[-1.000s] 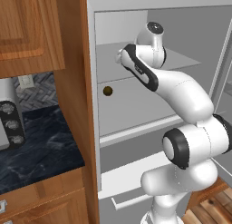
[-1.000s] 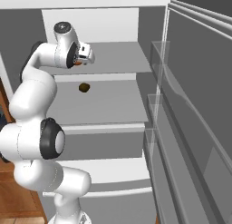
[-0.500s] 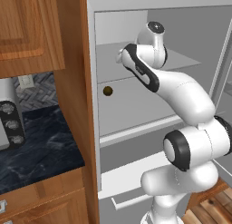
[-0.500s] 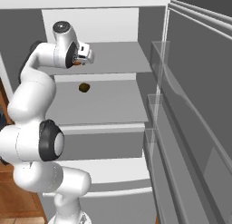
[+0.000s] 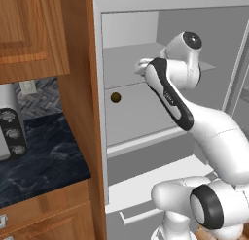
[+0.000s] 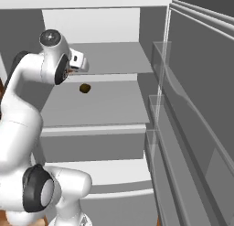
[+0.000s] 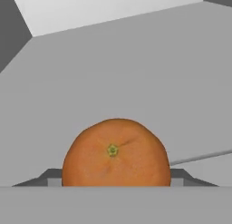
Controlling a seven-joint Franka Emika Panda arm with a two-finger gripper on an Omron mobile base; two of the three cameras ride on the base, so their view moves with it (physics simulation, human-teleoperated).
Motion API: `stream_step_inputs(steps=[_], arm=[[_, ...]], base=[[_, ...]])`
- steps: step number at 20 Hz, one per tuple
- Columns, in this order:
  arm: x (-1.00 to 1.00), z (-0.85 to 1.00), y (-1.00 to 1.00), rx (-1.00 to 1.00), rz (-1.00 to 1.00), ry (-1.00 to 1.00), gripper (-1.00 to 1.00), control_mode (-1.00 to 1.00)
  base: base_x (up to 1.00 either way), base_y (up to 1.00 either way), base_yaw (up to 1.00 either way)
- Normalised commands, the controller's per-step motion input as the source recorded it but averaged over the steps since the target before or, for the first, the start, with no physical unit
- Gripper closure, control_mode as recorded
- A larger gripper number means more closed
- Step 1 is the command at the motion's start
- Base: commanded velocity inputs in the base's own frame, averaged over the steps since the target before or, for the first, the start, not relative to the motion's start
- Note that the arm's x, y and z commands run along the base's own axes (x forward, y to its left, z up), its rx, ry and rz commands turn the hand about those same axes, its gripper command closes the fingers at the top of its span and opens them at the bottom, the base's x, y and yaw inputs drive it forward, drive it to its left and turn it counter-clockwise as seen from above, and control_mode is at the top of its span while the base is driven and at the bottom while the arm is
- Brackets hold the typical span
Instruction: Pick up the banana and tangerine from the fridge and place one fruit on each plate on the dining counter.
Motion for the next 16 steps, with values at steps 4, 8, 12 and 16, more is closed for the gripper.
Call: stream_step_inputs(steps=[4,8,12,16], arm=[[-1.0,0.0,-0.19,0.14,-0.01,0.0,1.0,-1.0],[-1.0,0.0,-0.11,0.08,-0.03,0.02,1.0,-1.0],[-1.0,0.0,-0.07,0.0,-0.04,0.06,1.0,-1.0],[-1.0,-0.02,-0.07,-0.01,-0.05,0.06,1.0,-1.0]], base=[[0.0,0.0,0.0],[0.0,0.0,0.0],[0.0,0.0,0.0],[0.0,0.0,0.0]])
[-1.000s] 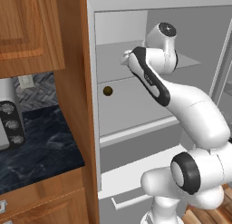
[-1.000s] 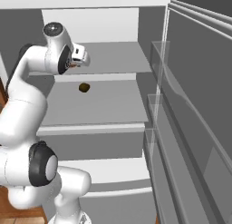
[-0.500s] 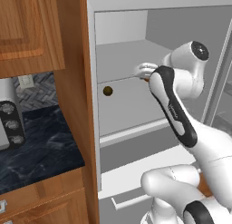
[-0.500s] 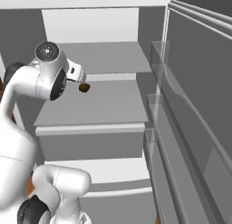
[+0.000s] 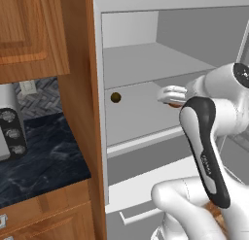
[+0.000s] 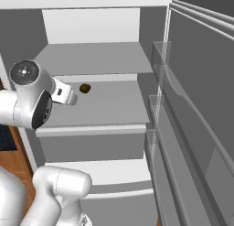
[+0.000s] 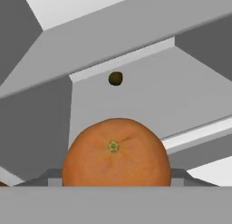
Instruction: Pick up the banana and tangerine from the fridge and place one fruit on each plate on the dining counter.
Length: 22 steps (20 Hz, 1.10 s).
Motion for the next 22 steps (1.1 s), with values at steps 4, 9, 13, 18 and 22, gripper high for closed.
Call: stream_step_inputs(steps=[4,9,13,18,22], arm=[[-0.98,-0.05,-0.18,-0.06,-0.07,0.04,1.0,-1.0],[-0.63,0.19,-0.22,-0.09,-0.02,0.11,1.0,-1.0],[-0.11,0.16,-0.09,-0.13,0.0,0.24,1.0,-1.0],[0.12,-0.03,-0.01,-0.07,0.0,0.26,1.0,-1.0],[0.0,-0.33,-0.02,0.0,0.0,-0.05,1.0,-1.0]], base=[[0.0,0.0,0.0],[0.0,0.0,0.0],[0.0,0.0,0.0],[0.0,0.0,0.0],[0.0,0.0,0.0]])
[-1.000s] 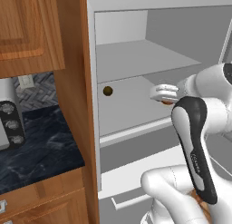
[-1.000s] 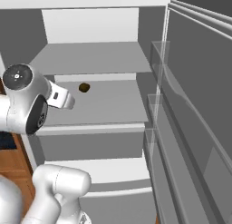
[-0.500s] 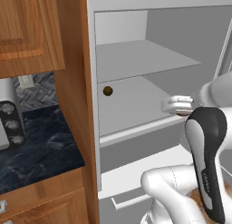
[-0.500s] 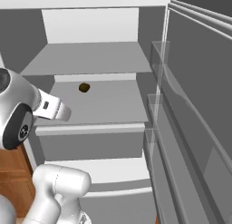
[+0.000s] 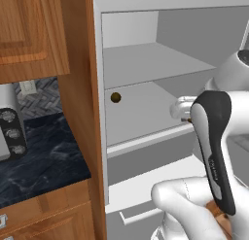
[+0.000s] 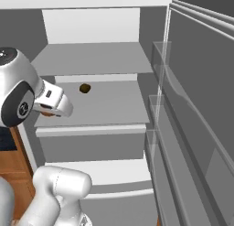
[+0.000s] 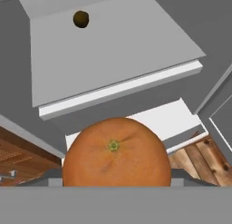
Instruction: Pick up the banana and tangerine from the fridge and place one fruit on each plate on the dining counter.
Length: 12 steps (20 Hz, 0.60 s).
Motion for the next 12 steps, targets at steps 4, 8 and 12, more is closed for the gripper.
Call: stream_step_inputs(steps=[4,8,12], arm=[[-0.06,-0.13,-0.01,0.0,0.0,-0.1,1.0,-1.0],[0.0,0.0,0.0,0.0,0.0,0.0,1.0,-1.0],[0.0,0.0,0.0,0.0,0.0,0.0,1.0,-1.0]], base=[[0.0,0.0,0.0],[0.0,0.0,0.0],[0.0,0.0,0.0]])
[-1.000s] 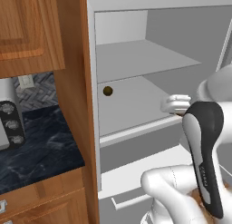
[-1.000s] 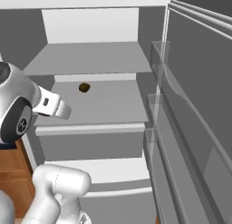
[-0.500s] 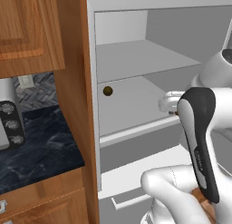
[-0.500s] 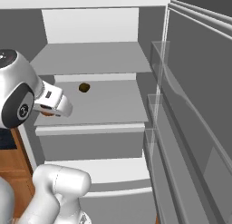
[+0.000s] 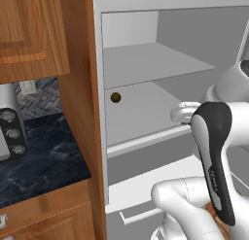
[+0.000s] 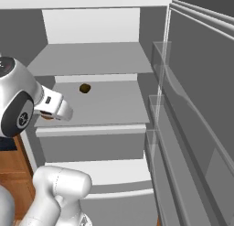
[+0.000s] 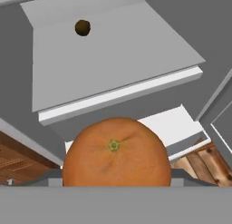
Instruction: Pick up the banana and tangerine from the fridge and place one fruit on each plate on the dining counter.
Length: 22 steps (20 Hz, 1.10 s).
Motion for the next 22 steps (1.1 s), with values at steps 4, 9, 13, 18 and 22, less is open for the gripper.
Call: stream_step_inputs(steps=[4,9,13,18,22], arm=[[0.0,0.0,0.0,0.0,0.0,0.0,1.0,1.0],[0.0,0.0,0.0,0.0,0.0,0.0,1.0,1.0],[0.0,0.0,0.0,0.0,0.0,0.0,1.0,1.0],[0.0,0.0,0.0,0.0,0.0,0.0,1.0,1.0],[0.0,0.0,0.0,0.0,0.0,0.0,1.0,1.0]], base=[[-0.31,0.0,0.0],[-1.0,0.0,-0.08],[-0.98,0.09,-0.29],[-0.7,0.17,-0.69],[-0.59,0.07,-0.84]])
